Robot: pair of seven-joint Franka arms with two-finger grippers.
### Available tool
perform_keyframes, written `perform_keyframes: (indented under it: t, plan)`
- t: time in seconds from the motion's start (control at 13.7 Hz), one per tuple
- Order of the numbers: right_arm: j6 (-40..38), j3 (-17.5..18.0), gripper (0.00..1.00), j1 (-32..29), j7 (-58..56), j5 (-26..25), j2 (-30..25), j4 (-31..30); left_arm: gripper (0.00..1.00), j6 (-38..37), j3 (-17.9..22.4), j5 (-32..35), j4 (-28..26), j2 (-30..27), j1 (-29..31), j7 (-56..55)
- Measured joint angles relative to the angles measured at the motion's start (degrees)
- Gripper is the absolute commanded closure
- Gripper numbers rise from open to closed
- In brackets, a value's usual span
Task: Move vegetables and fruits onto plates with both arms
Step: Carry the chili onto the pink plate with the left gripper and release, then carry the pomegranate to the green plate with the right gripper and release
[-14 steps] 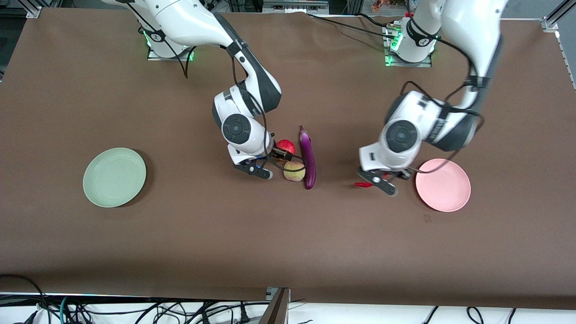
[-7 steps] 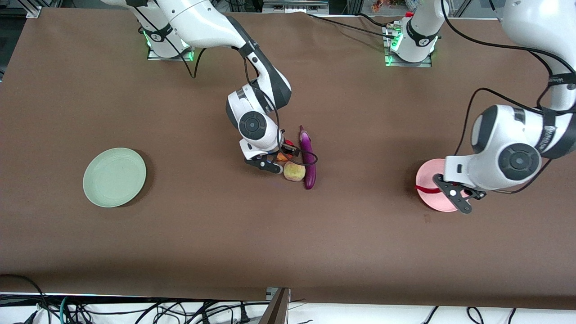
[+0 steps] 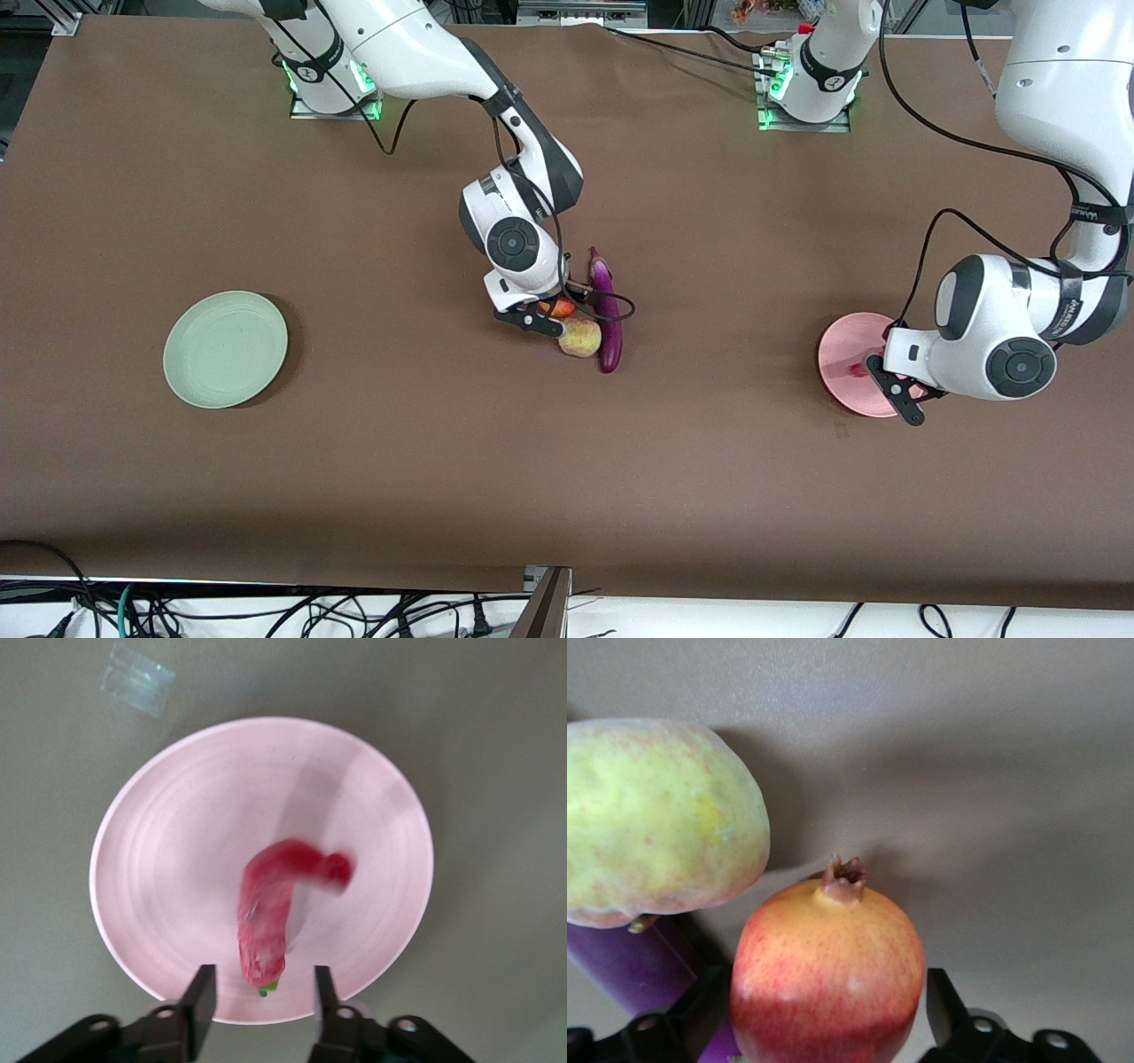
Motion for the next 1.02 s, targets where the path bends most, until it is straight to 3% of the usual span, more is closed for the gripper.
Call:
perform_keyframes:
  t: [0.29,0.51,0.73,1.02]
  plan:
    - [0.0,-1.3,0.75,-0.1,-0.2,0.0,-0.1,0.3,0.00,-1.7,-3.0,-2.5,1.8,-2.5,0.7,0.7]
    - [-8.3,-6.3,0.75,-0.3,-5.4,-0.1,-2.9,1.5,0.00,-7.4,-5.9,-10.3,2.1,-6.8,0.3,-3.7]
    - [-19.5,-15.3,0.75,-0.8,-15.0,-0.1,-7.8,1.7,0.00,-9.5,-12.2,-11.8,2.0,-7.9,0.3,-17.4]
    - [-30.1,-30.4,0.75,-4.0,-40.9,-0.2,-8.9,1.0,0.00,-9.5,-21.5,-11.9,1.0,-7.6,-0.9,-41.1]
